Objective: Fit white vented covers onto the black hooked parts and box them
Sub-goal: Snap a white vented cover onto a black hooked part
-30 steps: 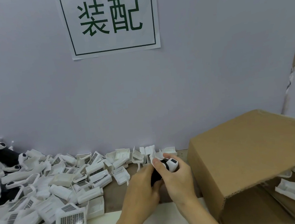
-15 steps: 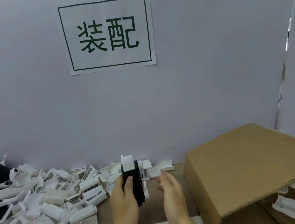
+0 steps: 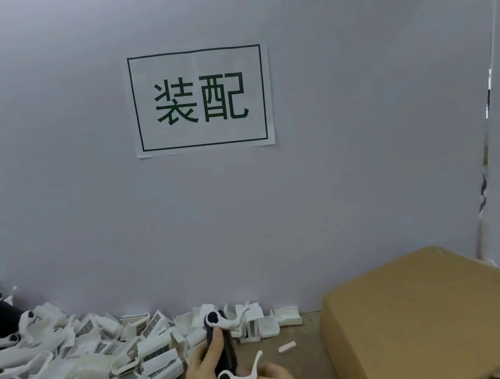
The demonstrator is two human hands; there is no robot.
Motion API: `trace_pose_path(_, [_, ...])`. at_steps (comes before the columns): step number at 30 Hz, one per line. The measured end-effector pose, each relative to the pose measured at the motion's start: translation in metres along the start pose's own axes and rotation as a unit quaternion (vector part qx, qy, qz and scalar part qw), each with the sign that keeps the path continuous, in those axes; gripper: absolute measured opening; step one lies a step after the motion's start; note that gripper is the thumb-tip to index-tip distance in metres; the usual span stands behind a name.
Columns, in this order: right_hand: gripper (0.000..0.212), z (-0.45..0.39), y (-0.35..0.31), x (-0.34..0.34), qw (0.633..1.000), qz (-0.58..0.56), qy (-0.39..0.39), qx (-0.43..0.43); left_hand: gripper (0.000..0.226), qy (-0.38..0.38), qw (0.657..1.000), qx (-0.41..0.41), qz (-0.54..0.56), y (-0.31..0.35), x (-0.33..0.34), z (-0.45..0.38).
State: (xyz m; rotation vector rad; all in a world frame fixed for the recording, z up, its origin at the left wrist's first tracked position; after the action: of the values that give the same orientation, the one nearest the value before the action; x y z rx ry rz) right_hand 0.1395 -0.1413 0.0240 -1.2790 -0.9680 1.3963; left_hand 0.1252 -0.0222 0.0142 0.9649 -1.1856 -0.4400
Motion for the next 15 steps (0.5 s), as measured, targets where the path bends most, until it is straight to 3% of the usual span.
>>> trace_pose_path(1, [0.007, 0.011, 0.01, 0.002, 0.999, -0.002, -0.033, -0.015, 0.034, -0.015, 0.999, -0.002, 0.03, -0.003, -0.001, -0.006])
trace_pose_path(2, [0.004, 0.027, 0.014, 0.005, 0.988, -0.043, -0.148, -0.029, 0.041, -0.009, 0.998, -0.023, 0.059, 0.0, 0.002, -0.006])
trace_pose_path(3, [0.011, 0.031, 0.016, 0.005, 0.979, -0.086, -0.183, -0.007, 0.045, -0.017, 0.993, -0.038, 0.106, -0.001, 0.003, -0.009])
trace_pose_path(5, [0.009, 0.028, 0.018, -0.006, 0.989, -0.063, -0.133, 0.013, 0.048, -0.019, 0.986, -0.065, 0.155, -0.003, 0.007, -0.008])
trace_pose_path(7, [0.014, 0.026, 0.013, -0.004, 0.988, -0.047, -0.145, 0.027, 0.046, -0.015, 0.982, -0.065, 0.176, -0.007, 0.008, -0.004])
trace_pose_path(12, [0.012, 0.038, 0.009, 0.003, 0.989, -0.043, -0.144, 0.001, 0.034, 0.004, 0.991, -0.044, 0.128, -0.01, 0.011, 0.002])
trace_pose_path(15, [0.014, 0.038, 0.012, 0.006, 0.987, -0.078, -0.139, 0.005, 0.022, -0.013, 0.991, -0.079, 0.103, -0.008, 0.013, 0.008])
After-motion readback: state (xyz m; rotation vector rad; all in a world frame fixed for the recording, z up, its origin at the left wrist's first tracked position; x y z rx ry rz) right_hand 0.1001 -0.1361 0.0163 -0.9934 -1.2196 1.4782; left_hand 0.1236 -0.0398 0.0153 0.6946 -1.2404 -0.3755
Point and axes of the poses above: each hand's wrist, its own z-axis away from the middle knuckle, its own x-axis out of the palm, y = z × x, the point moved 1 cm from there along -z, towards the middle knuckle, and after that the axes turned 13 degrees about z, right-handed, at the moved point
